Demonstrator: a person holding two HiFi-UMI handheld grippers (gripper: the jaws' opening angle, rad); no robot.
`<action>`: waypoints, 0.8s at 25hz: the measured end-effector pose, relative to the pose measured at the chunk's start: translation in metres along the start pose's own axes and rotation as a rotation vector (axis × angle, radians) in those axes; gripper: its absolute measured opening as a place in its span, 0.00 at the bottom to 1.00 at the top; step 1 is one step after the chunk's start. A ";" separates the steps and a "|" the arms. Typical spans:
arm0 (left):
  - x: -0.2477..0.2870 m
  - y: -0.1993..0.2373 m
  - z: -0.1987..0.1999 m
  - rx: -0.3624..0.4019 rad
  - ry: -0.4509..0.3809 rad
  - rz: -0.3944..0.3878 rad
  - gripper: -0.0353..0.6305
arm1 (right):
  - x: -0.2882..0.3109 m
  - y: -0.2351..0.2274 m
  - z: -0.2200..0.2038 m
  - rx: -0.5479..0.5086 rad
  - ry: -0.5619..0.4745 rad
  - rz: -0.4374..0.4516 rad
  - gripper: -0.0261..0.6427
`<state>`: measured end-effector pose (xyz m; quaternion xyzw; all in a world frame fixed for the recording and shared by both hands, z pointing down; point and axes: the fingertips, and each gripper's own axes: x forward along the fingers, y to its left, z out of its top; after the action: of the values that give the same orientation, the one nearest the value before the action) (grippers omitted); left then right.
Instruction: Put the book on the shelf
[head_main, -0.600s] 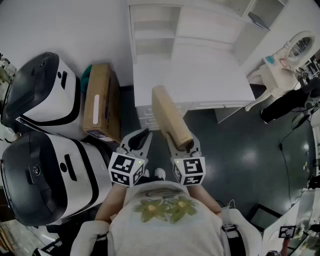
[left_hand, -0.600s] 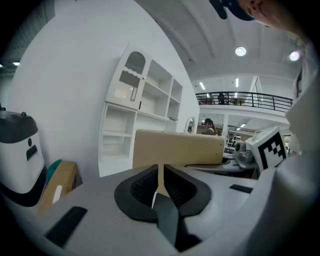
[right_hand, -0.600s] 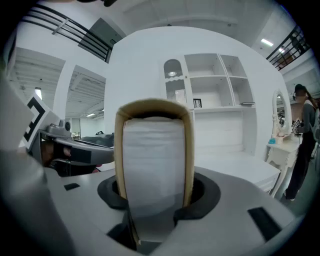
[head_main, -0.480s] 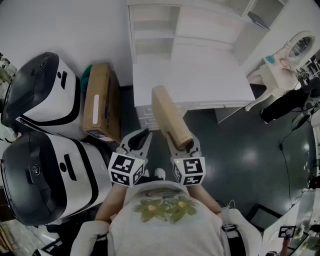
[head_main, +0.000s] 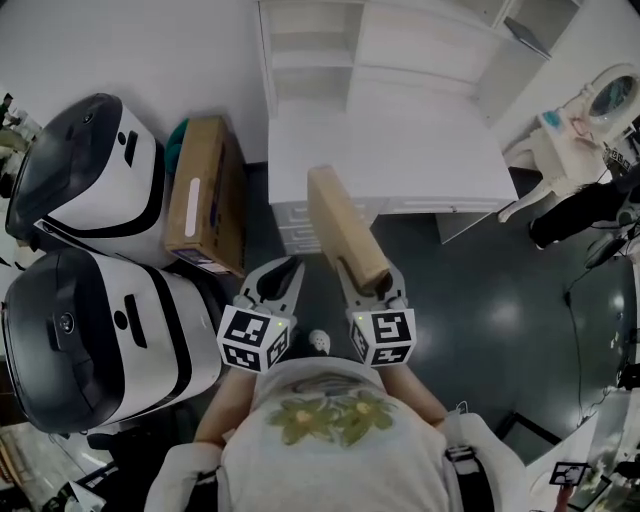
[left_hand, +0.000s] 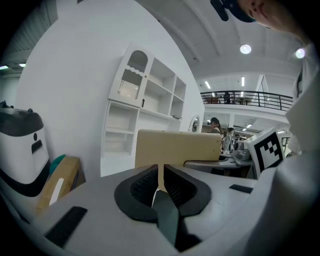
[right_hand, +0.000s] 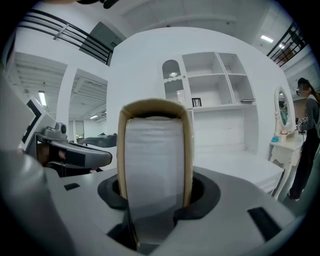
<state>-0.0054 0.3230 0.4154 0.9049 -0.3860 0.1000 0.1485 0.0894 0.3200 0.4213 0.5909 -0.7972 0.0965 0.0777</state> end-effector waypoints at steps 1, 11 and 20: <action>0.000 -0.001 -0.003 -0.005 0.003 0.005 0.14 | 0.000 -0.001 -0.002 0.001 0.003 0.002 0.39; 0.014 0.008 -0.002 -0.018 0.008 -0.001 0.14 | 0.016 -0.011 -0.013 0.017 0.043 0.003 0.38; 0.056 0.056 0.008 -0.039 0.034 -0.040 0.14 | 0.075 -0.020 -0.005 0.021 0.068 -0.017 0.38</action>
<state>-0.0074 0.2463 0.4353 0.9075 -0.3673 0.1048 0.1747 0.0865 0.2456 0.4453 0.5947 -0.7881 0.1241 0.0991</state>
